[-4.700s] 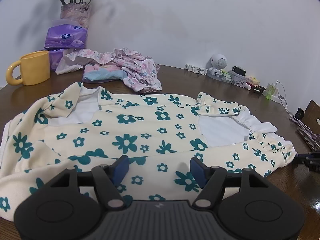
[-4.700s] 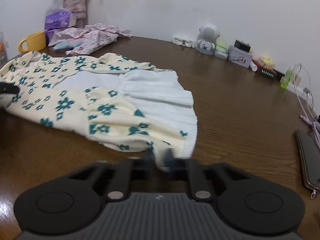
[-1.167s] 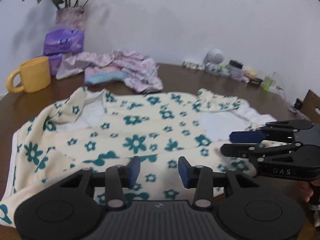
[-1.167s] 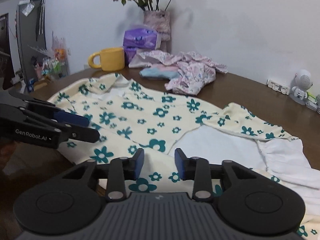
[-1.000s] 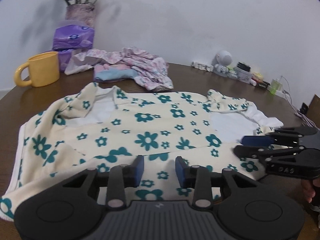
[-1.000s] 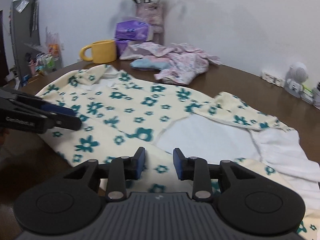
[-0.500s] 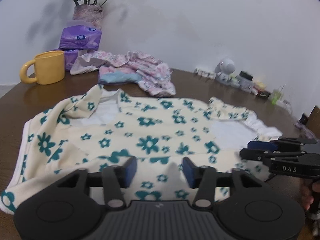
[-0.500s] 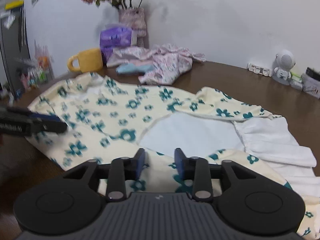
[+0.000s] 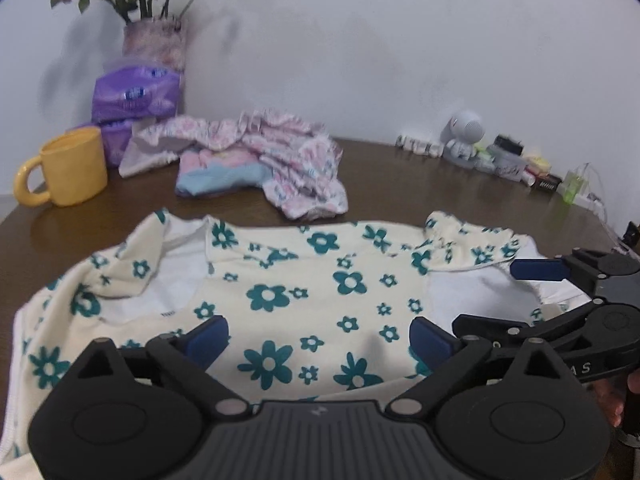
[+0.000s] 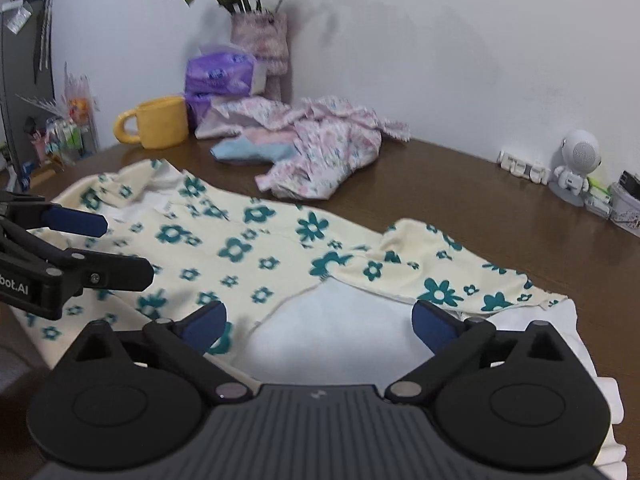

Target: Fold clothes

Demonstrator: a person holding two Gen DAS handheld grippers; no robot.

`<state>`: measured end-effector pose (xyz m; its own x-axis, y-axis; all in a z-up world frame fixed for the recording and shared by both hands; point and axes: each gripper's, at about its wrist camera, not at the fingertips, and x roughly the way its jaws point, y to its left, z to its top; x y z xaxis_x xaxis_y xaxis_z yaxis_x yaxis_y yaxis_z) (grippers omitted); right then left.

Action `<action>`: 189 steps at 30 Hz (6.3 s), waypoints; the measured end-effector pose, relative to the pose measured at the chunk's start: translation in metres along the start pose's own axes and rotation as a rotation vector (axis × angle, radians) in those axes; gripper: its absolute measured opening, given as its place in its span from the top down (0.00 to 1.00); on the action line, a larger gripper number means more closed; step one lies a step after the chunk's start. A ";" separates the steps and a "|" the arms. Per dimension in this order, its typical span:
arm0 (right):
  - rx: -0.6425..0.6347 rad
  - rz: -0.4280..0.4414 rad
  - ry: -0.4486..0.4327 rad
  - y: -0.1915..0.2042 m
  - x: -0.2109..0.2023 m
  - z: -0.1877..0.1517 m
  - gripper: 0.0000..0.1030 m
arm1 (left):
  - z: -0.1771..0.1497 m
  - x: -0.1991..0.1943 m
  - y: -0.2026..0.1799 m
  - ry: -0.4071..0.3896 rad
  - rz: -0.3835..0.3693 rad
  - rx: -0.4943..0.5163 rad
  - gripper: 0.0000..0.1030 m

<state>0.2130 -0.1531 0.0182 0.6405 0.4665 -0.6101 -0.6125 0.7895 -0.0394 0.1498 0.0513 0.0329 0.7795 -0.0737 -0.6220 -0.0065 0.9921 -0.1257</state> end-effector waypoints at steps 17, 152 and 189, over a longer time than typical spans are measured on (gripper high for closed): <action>0.037 0.035 0.041 -0.019 0.022 -0.013 0.01 | -0.013 0.026 -0.006 0.011 0.088 0.080 0.00; 0.046 0.025 0.042 -0.018 0.021 -0.014 0.01 | -0.015 0.026 -0.009 0.012 0.095 0.091 0.00; 0.047 0.024 0.042 -0.018 0.021 -0.014 0.01 | -0.014 0.026 -0.009 0.012 0.096 0.092 0.00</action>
<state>0.2309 -0.1631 -0.0046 0.6047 0.4694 -0.6434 -0.6046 0.7964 0.0128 0.1608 0.0389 0.0071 0.7703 0.0209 -0.6374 -0.0226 0.9997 0.0055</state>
